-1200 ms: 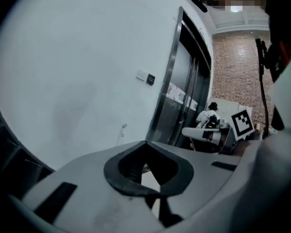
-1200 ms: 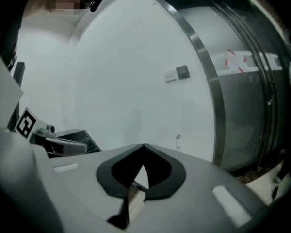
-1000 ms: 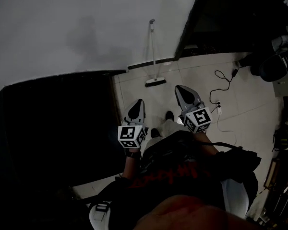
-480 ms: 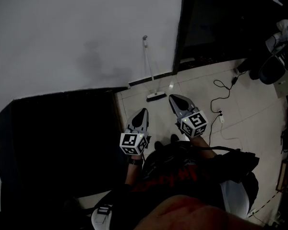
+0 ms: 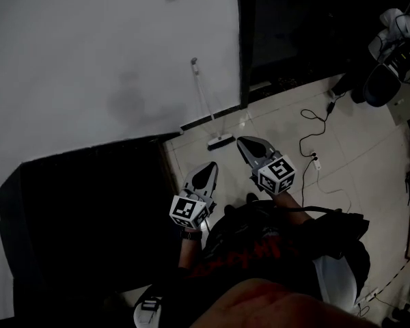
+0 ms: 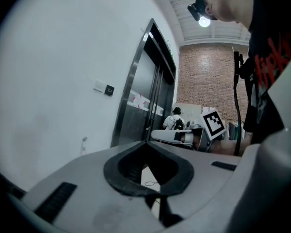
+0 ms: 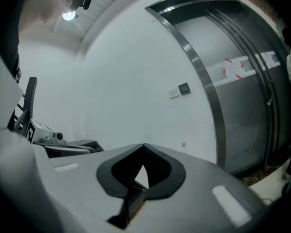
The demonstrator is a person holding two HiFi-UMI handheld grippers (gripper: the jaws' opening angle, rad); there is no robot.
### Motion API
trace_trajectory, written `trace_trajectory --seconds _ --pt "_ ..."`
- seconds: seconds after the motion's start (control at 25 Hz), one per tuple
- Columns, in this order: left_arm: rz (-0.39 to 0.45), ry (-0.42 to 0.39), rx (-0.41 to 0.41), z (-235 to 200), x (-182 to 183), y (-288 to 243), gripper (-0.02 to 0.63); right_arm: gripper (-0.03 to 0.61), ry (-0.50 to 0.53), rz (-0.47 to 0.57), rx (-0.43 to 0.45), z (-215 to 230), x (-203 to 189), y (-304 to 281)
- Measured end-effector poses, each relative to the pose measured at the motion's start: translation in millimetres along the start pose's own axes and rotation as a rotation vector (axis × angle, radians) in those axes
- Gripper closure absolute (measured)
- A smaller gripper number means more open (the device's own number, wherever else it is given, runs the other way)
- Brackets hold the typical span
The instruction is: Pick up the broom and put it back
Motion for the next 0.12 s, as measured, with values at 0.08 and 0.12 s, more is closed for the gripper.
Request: trace_trajectory --seconds 0.08,0.12 --pt "0.014 -0.004 -0.017 6.7 3.0 2.2 0.612 0.578 0.001 -0.002 0.003 -2.0 1.6 3.4" --pt "0.022 -0.004 -0.021 9.6 4.2 3.5 0.612 0.578 0.002 -0.004 0.004 -3.0 2.4 5.2"
Point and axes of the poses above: the fingertips, and each gripper's own axes: y backward along the fingers, z to its right, x out of its top, the point moved 6 cm from there along y, backward along the fingers, and after that the axes turned 7 degrees about x, right-handed, at the moved point
